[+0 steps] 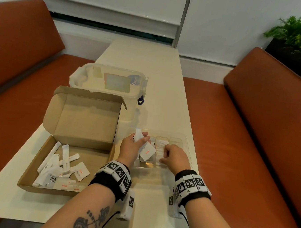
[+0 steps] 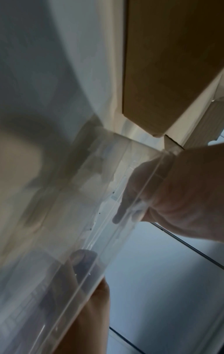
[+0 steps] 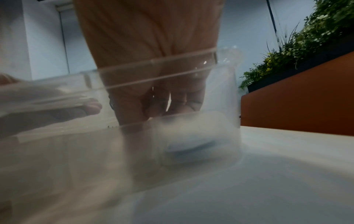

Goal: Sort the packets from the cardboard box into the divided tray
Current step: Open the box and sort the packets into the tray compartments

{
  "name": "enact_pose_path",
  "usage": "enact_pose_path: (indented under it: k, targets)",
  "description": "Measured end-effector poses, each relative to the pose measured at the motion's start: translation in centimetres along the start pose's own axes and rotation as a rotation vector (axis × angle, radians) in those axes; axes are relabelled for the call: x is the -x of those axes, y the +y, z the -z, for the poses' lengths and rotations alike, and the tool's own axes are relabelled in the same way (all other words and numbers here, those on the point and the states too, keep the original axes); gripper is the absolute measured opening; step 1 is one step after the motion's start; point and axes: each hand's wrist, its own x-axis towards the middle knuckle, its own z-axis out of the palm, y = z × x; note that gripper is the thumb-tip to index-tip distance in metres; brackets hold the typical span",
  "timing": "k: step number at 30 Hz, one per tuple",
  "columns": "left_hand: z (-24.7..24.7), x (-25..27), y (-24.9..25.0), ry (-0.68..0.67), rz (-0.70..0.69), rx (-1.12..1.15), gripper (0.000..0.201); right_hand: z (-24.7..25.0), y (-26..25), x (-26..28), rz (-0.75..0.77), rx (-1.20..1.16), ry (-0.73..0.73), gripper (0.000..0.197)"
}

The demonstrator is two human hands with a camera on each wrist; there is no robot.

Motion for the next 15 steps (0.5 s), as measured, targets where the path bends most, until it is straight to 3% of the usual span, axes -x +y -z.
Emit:
enact_pose_path:
  k: [6,10,11,13,15]
  targets:
    - [0.0,0.1,0.1,0.001,0.011,-0.001,0.014,0.0,-0.2,-0.1,-0.032,-0.029,0.009,0.034]
    - [-0.1,0.2,0.5,0.007,-0.002,0.023,0.01,0.5,-0.8,0.2,-0.037,-0.229,0.183,0.018]
    - [-0.1,0.2,0.7,0.015,-0.01,0.031,0.009,0.7,-1.2,0.3,-0.041,-0.307,0.197,0.025]
    - [-0.1,0.2,1.0,0.04,-0.025,0.042,0.009,0.9,-2.2,0.4,-0.047,-0.485,0.119,0.039]
    - [-0.2,0.2,1.3,0.061,-0.03,0.055,0.012,1.0,-3.1,0.7,-0.044,-0.63,0.026,0.032]
